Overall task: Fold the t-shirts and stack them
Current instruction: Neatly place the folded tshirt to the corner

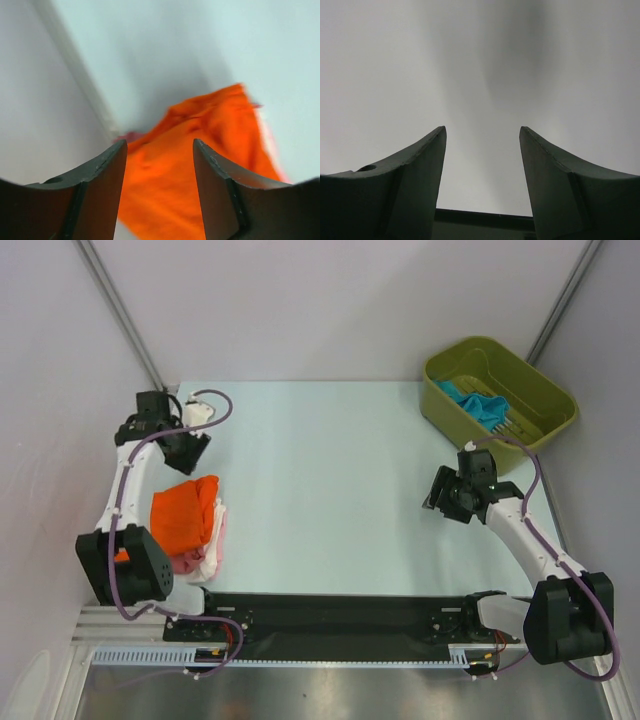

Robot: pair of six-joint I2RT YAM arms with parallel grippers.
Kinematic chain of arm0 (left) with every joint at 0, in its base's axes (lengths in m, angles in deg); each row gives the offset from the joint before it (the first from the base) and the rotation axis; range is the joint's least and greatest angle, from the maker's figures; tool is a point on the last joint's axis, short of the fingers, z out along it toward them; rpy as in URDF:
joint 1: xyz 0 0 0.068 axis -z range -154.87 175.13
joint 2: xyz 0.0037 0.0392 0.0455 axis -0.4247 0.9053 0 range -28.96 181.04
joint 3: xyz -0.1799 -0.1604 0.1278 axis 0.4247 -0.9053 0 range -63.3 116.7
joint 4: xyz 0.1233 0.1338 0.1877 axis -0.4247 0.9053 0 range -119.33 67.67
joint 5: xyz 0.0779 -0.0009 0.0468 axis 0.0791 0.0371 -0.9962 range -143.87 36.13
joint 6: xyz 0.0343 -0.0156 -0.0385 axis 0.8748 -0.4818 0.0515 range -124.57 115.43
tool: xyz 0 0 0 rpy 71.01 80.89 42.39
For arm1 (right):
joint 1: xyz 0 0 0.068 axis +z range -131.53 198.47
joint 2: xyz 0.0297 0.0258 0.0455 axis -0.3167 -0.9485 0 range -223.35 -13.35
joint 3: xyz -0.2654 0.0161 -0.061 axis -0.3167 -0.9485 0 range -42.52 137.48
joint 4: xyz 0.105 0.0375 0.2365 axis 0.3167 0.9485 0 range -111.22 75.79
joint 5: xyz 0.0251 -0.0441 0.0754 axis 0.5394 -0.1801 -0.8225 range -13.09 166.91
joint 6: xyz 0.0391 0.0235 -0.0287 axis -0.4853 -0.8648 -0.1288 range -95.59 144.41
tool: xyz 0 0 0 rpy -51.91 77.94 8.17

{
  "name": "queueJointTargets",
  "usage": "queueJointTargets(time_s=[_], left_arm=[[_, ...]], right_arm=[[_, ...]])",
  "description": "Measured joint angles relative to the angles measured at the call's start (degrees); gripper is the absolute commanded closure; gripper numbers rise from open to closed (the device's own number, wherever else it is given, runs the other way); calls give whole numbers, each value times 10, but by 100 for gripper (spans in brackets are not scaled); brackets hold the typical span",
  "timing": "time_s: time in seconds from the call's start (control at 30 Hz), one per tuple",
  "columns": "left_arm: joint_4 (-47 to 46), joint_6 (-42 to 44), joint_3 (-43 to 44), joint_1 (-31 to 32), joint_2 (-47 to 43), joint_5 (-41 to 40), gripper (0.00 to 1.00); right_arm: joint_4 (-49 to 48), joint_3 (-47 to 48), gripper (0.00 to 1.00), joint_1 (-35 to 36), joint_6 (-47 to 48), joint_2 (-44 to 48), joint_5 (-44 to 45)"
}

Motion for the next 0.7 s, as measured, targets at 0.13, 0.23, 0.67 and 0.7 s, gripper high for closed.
queueJointTargets(time_s=[0.13,0.23,0.67,0.7], left_arm=[[33,-68,-22,19,45,20,45],[39,-101,-32,17,73,16,49],[30,-138,-61,17,82,-21,63],[31,-138,-62,17,81,-26,73]], right_arm=[[0,-7,34,0,2,0,1],[0,-7,34,0,4,0,3],[0,-8,34,-1,4,0,4],[0,-8,34,-1,4,0,4]])
